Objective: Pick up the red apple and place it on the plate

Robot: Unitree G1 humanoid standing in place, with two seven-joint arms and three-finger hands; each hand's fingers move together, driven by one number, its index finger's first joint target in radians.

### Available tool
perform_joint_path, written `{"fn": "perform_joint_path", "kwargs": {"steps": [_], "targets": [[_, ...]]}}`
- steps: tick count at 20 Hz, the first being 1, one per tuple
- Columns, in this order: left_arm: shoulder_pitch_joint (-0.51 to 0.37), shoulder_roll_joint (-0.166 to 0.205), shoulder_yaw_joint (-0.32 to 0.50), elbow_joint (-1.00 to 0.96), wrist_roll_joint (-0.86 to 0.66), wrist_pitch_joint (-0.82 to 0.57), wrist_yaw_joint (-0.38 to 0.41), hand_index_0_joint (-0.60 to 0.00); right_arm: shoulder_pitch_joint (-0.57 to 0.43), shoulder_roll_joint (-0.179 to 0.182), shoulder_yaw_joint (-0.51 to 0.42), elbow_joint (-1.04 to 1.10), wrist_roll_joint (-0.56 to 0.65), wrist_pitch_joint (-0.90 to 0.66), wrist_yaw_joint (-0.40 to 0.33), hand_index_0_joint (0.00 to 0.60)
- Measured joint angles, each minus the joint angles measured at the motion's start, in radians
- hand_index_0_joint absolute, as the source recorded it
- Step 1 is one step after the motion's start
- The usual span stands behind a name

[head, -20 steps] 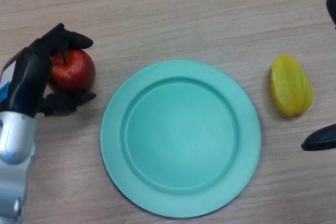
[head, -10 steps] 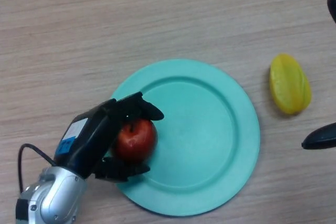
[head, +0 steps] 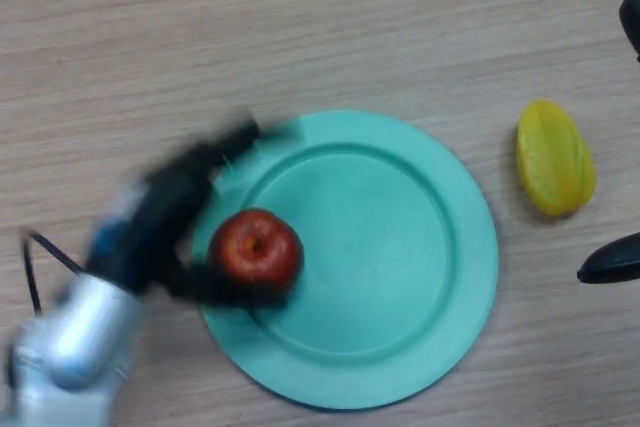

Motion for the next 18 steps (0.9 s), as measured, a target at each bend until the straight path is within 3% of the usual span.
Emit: {"fn": "perform_joint_path", "kwargs": {"steps": [3,5,7,10,18], "targets": [[-0.067,0.081,0.227,-0.108,-0.286,0.116,0.003,0.000,-0.001,-0.002,0.000,0.001,-0.005,0.000,0.002,0.000],[-0.049,0.089,0.307,-0.111,-0.448,0.196,0.062,0.000,-0.002,-0.001,0.002,0.003,-0.020,0.000,0.009,0.000],[0.011,0.115,0.314,-0.111,-0.543,0.196,0.043,0.000,-0.003,0.001,0.005,0.006,-0.020,0.000,0.008,0.000],[0.066,0.092,0.313,-0.109,-0.699,0.195,0.019,0.000,-0.020,0.001,0.007,0.007,-0.020,0.000,0.007,0.000],[0.097,0.092,0.349,-0.212,-0.710,0.238,0.017,0.000,-0.033,0.005,0.051,0.008,-0.057,0.000,0.005,0.000]]}}
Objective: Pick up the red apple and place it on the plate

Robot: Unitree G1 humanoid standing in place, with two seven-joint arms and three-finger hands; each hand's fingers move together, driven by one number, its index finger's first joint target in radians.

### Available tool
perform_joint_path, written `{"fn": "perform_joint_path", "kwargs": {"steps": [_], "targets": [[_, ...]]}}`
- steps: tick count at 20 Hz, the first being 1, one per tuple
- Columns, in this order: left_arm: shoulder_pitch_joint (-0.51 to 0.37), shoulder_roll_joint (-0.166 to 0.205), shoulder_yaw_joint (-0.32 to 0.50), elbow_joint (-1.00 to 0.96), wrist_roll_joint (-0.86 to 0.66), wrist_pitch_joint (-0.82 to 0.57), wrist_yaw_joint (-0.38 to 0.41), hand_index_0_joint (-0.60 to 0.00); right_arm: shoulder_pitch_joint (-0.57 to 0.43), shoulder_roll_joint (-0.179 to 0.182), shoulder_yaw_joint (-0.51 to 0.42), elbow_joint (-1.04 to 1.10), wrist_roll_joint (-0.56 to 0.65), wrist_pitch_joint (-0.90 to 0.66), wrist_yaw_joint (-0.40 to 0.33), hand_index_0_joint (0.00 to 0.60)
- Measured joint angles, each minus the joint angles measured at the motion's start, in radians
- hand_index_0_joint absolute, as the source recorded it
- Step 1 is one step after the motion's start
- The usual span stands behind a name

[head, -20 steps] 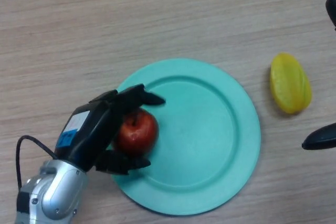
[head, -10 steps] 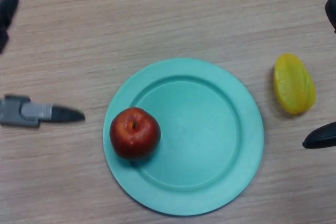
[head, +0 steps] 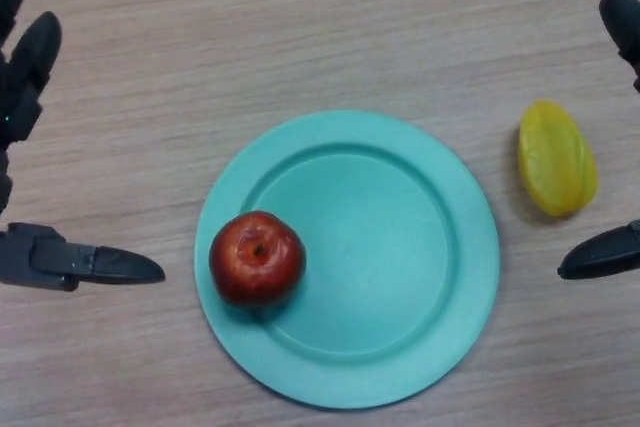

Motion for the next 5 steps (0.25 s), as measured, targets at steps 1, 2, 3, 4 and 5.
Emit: {"fn": "perform_joint_path", "kwargs": {"steps": [1,2,3,4,5], "targets": [[0.000,-0.002,-0.001,-0.021,0.000,0.019,0.000,0.000,0.002,0.000,-0.002,-0.005,0.010,0.000,0.000,0.000],[0.000,-0.004,0.000,-0.034,0.000,0.026,0.000,0.000,0.004,0.000,-0.003,-0.011,0.021,0.000,0.001,0.000],[0.001,-0.009,0.000,-0.053,0.000,0.031,0.000,0.000,0.007,0.000,-0.003,-0.012,0.021,0.000,0.002,0.000],[0.001,-0.009,0.001,-0.061,-0.001,0.033,0.000,0.000,0.012,0.001,-0.003,-0.012,0.020,0.000,0.002,0.000],[0.001,-0.009,0.011,-0.076,-0.002,0.054,0.000,0.000,0.015,0.002,-0.001,-0.012,0.020,0.000,0.002,0.000]]}}
